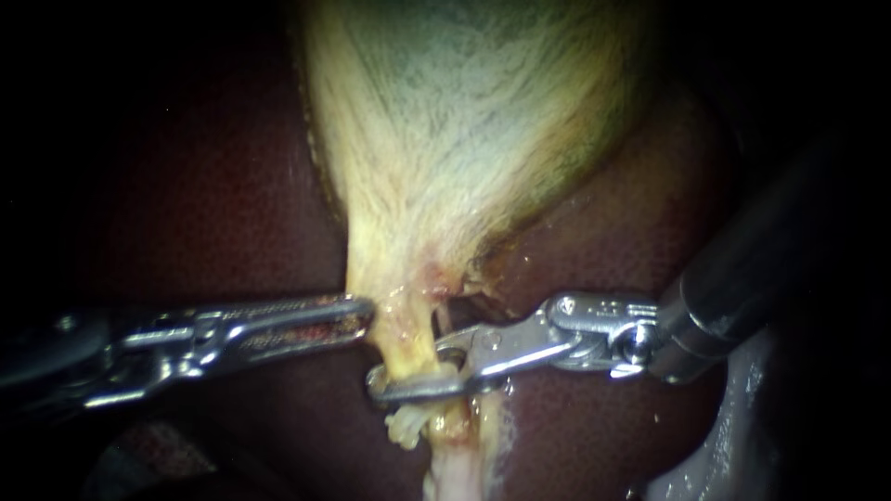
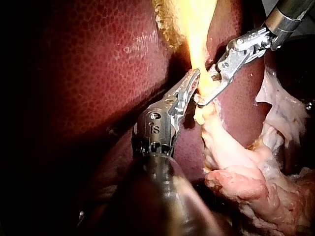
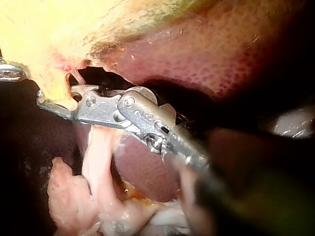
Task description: Going back third clip left tube
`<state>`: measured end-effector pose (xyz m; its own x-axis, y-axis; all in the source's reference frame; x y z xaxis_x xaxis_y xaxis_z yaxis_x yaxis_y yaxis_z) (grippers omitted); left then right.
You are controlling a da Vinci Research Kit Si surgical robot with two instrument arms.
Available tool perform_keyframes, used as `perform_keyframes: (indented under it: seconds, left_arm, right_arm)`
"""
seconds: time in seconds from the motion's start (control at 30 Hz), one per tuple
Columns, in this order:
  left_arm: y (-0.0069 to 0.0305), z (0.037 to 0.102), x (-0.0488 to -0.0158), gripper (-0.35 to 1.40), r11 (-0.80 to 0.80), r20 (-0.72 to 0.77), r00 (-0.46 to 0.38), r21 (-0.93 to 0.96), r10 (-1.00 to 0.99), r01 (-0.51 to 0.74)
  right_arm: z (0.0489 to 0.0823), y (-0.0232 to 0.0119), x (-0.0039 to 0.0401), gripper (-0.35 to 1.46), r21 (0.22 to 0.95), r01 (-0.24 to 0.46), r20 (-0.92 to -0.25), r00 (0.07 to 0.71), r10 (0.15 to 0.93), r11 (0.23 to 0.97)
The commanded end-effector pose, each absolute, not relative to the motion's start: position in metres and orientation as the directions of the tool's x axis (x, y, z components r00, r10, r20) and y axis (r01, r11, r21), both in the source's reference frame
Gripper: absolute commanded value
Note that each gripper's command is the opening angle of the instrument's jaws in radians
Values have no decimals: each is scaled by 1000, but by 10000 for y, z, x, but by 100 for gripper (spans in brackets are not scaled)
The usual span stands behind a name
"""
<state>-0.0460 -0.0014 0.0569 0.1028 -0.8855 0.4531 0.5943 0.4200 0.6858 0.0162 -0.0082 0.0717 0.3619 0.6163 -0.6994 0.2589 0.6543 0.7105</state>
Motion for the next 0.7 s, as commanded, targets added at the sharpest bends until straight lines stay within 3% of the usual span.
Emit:
perform_keyframes:
  seconds: [0.03,0.13,0.23,0.37,0.47,0.7]
  left_arm:
    - [-14,569,-460,-35,420,453,103,686,-886,594]
    - [-14,569,-460,-35,420,453,103,686,-886,594]
    - [-14,569,-460,-35,420,453,103,686,-886,594]
    - [-14,569,-460,-35,420,453,103,686,-886,594]
    - [-14,569,-459,-35,420,453,103,686,-886,594]
    - [-14,569,-458,-35,420,453,103,686,-886,594]
  right_arm:
    - [717,-83,162,-35,710,259,-700,362,616,655]
    - [717,-83,162,-34,710,259,-700,362,616,655]
    - [718,-84,163,4,710,259,-700,362,615,655]
    - [720,-83,163,37,675,264,-733,348,584,689]
    - [722,-82,163,47,647,263,-757,336,561,716]
    - [724,-81,155,53,618,263,-780,325,535,741]
